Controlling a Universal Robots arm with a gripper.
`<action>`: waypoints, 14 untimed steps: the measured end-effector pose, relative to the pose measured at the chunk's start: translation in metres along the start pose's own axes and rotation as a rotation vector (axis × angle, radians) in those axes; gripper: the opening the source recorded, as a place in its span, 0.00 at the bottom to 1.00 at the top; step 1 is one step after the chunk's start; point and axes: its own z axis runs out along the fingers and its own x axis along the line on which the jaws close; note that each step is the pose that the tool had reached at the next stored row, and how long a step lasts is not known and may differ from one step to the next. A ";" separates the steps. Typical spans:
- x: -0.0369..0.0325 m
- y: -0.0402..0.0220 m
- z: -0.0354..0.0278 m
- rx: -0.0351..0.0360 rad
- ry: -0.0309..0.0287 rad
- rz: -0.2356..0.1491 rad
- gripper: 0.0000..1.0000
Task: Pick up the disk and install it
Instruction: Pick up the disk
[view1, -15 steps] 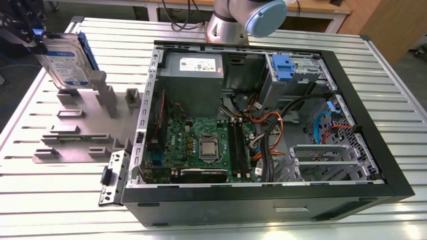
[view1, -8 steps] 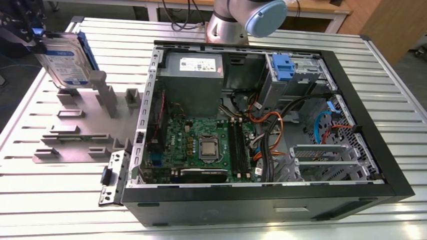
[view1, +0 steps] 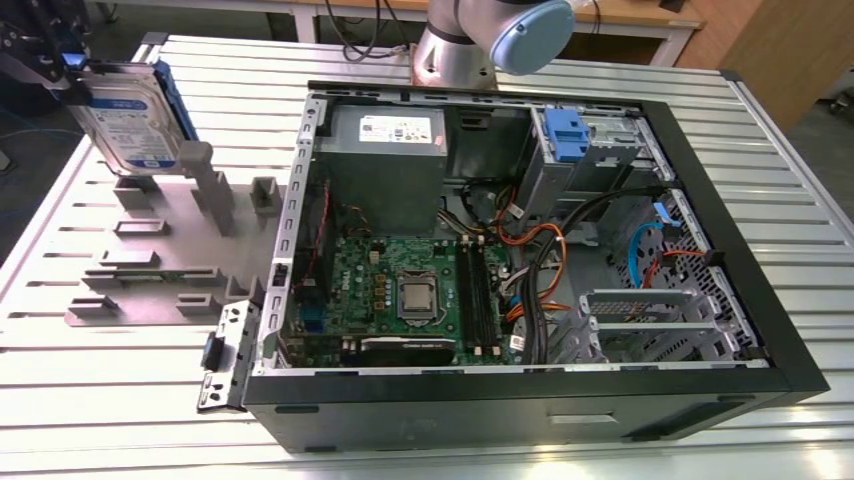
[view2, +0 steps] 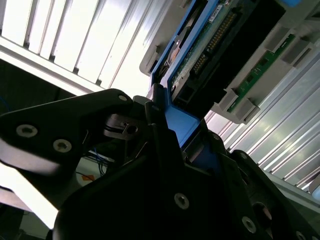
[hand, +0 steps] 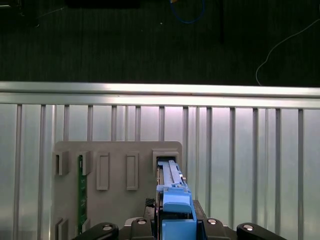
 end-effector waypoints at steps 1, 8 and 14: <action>0.0000 0.0000 -0.0002 0.0000 0.0000 0.000 0.36; 0.0000 0.0000 -0.0021 -0.0001 0.0001 0.000 0.36; -0.0001 0.0001 -0.0057 0.0000 0.0001 0.000 0.36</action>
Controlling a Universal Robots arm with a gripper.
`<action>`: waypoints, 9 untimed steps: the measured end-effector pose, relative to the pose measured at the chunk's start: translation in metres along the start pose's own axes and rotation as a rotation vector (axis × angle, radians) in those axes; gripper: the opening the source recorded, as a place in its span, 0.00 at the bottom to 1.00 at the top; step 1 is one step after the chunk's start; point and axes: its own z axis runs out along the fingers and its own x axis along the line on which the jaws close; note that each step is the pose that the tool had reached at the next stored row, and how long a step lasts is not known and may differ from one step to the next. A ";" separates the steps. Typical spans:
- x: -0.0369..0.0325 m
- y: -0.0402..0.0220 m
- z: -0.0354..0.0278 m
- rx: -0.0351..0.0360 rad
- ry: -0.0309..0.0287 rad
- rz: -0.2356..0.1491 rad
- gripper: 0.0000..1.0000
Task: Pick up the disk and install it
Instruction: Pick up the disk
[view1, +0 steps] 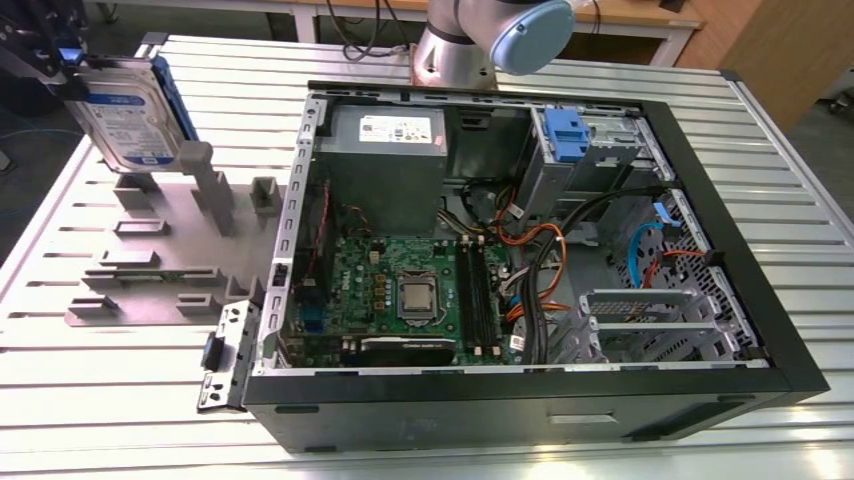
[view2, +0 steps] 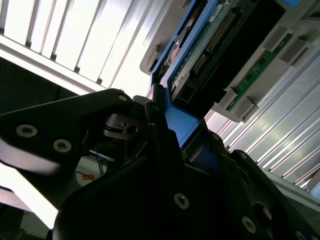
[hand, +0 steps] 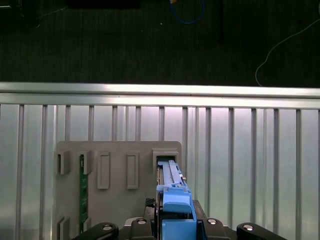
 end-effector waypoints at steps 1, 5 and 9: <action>0.0000 0.0000 -0.0002 0.0002 -0.0001 0.000 0.36; -0.0001 0.0000 -0.0011 0.0000 -0.0001 0.000 0.36; -0.0001 0.0000 -0.0029 -0.0001 0.0000 0.000 0.36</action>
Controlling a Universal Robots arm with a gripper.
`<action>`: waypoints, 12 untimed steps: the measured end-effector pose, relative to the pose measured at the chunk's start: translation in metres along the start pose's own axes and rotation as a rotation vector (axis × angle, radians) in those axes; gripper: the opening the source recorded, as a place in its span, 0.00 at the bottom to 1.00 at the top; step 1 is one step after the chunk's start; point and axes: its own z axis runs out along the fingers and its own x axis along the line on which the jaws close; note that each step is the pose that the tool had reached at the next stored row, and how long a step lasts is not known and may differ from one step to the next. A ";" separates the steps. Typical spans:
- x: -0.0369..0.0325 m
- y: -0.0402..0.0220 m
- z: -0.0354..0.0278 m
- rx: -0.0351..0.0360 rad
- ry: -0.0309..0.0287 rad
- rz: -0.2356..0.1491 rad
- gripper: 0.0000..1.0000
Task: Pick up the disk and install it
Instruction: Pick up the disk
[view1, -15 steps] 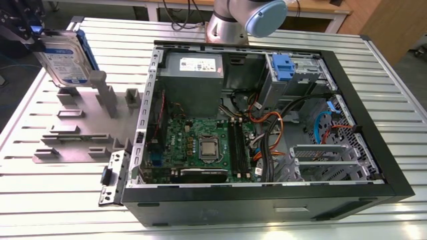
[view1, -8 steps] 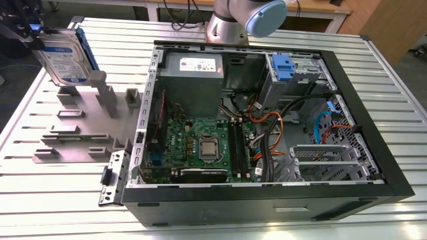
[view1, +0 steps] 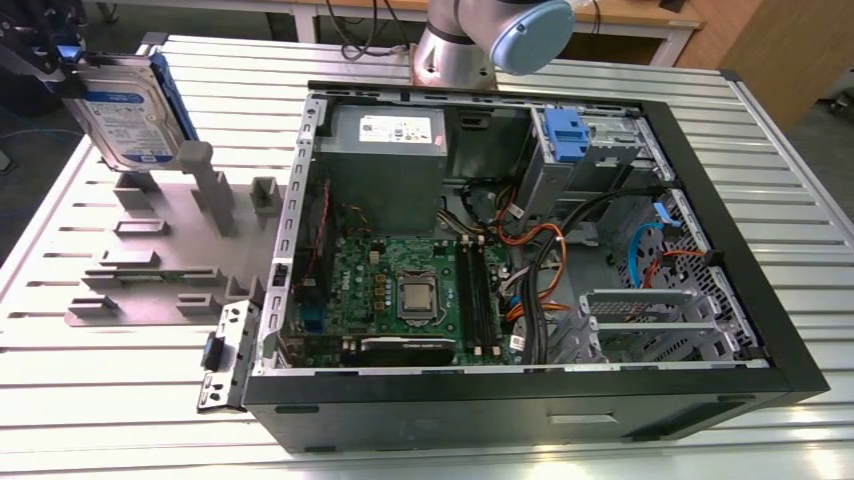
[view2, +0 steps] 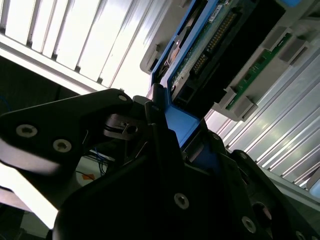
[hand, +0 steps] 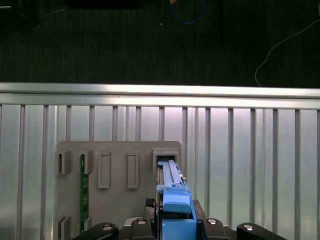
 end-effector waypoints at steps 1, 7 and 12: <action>0.0000 0.0000 -0.0006 0.0000 0.0000 0.000 0.36; -0.0001 0.0000 -0.0019 0.0000 0.0000 0.000 0.36; -0.0001 0.0001 -0.0049 0.0000 0.0000 0.000 0.36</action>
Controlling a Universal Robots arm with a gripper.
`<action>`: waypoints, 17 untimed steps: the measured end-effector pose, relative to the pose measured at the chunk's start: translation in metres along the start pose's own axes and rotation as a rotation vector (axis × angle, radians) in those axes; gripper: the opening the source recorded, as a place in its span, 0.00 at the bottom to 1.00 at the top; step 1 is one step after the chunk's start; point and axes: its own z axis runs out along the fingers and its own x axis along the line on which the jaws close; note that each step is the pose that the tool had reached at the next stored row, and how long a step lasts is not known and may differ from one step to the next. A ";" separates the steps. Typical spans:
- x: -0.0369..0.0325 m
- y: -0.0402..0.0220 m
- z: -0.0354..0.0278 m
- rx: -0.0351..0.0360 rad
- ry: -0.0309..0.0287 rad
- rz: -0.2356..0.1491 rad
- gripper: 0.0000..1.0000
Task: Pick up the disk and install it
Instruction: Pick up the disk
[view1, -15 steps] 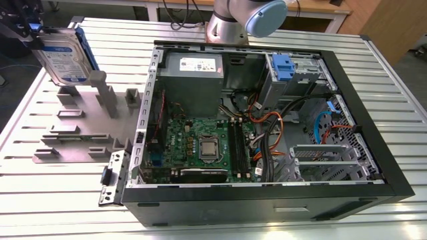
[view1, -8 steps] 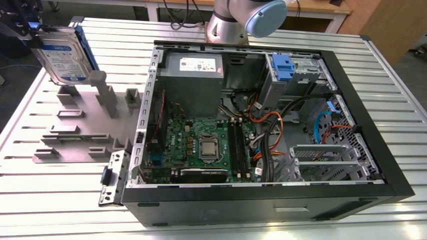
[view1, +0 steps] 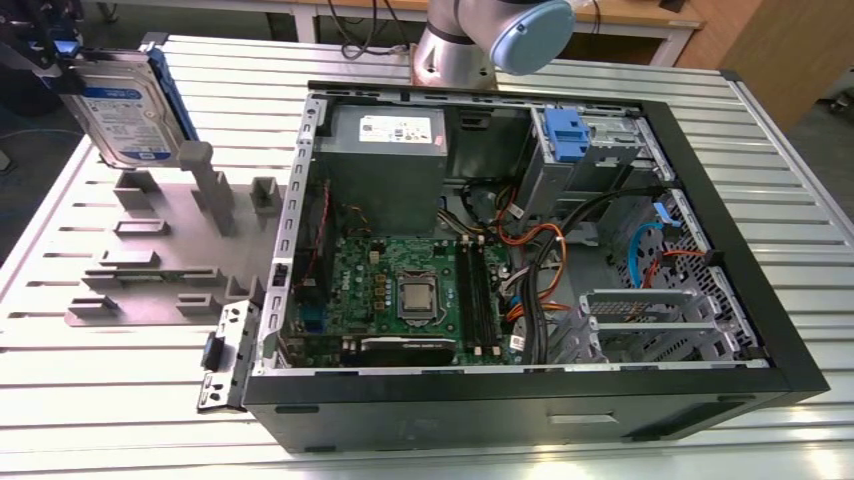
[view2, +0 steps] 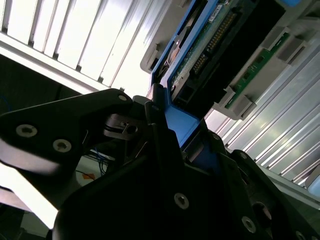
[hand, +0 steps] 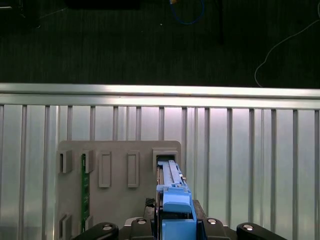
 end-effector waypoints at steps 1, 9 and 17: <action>0.0000 0.0000 -0.0004 0.0001 0.0000 0.000 0.36; -0.0001 0.0000 -0.0042 0.0001 0.0000 0.000 0.36; -0.0002 0.0000 -0.0074 0.0000 -0.0001 0.000 0.36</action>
